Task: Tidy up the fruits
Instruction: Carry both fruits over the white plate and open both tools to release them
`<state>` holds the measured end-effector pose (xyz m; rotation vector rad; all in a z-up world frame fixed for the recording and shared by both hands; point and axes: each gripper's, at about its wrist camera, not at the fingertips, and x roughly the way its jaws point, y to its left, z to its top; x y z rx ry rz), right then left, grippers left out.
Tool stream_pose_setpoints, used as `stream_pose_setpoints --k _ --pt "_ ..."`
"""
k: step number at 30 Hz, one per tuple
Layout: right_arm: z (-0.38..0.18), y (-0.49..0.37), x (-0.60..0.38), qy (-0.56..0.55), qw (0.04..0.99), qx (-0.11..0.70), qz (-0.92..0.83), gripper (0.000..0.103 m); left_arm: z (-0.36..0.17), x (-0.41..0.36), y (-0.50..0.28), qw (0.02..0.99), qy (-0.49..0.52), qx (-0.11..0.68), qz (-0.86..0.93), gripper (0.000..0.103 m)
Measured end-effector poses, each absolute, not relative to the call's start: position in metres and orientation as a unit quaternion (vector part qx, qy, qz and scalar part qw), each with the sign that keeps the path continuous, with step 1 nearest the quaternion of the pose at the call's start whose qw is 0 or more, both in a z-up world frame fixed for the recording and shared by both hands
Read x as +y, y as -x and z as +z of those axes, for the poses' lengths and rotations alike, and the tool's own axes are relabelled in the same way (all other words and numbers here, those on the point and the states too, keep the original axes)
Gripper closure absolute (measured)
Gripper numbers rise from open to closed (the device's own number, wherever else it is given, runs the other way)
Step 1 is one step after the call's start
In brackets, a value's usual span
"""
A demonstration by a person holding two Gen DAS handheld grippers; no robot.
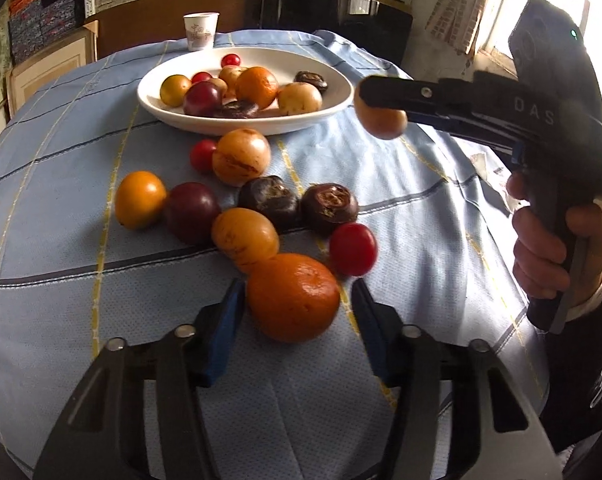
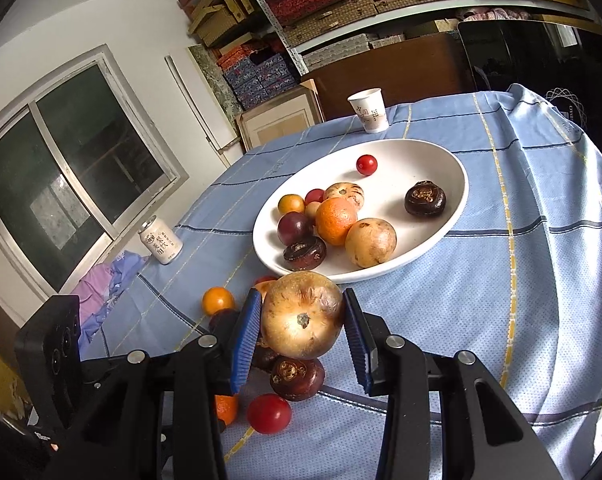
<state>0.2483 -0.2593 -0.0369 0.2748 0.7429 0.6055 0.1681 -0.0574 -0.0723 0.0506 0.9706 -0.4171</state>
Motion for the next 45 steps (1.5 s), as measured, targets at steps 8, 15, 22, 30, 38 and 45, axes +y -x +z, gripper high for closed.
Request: stream_pose_setpoints --k 8,15,22,30,38,45 --pt "-0.037 -0.249 -0.259 -0.131 0.878 0.356 0.290 0.061 -0.072 -0.054 -0.170 0.863 -0.009 0.465 -0.198 0.056" --pt "-0.040 -0.250 -0.263 -0.135 0.879 0.357 0.286 0.061 -0.070 -0.053 -0.169 0.864 -0.005 0.462 -0.200 0.057" --pt "-0.041 -0.251 -0.266 -0.136 0.879 0.356 0.286 0.061 -0.055 -0.047 -0.159 0.873 0.000 0.437 -0.218 0.057" --pt "-0.037 -0.249 -0.265 -0.118 0.895 0.336 0.270 0.061 -0.006 -0.026 -0.201 0.894 0.010 0.382 -0.234 0.057" --pt "-0.026 -0.292 -0.261 -0.122 0.919 0.299 0.226 0.061 0.011 -0.043 -0.322 0.895 0.002 0.390 -0.215 0.057" --pt "-0.044 -0.341 -0.264 -0.124 0.918 0.325 0.191 0.060 -0.009 -0.059 -0.373 0.887 -0.009 0.419 -0.195 0.056"
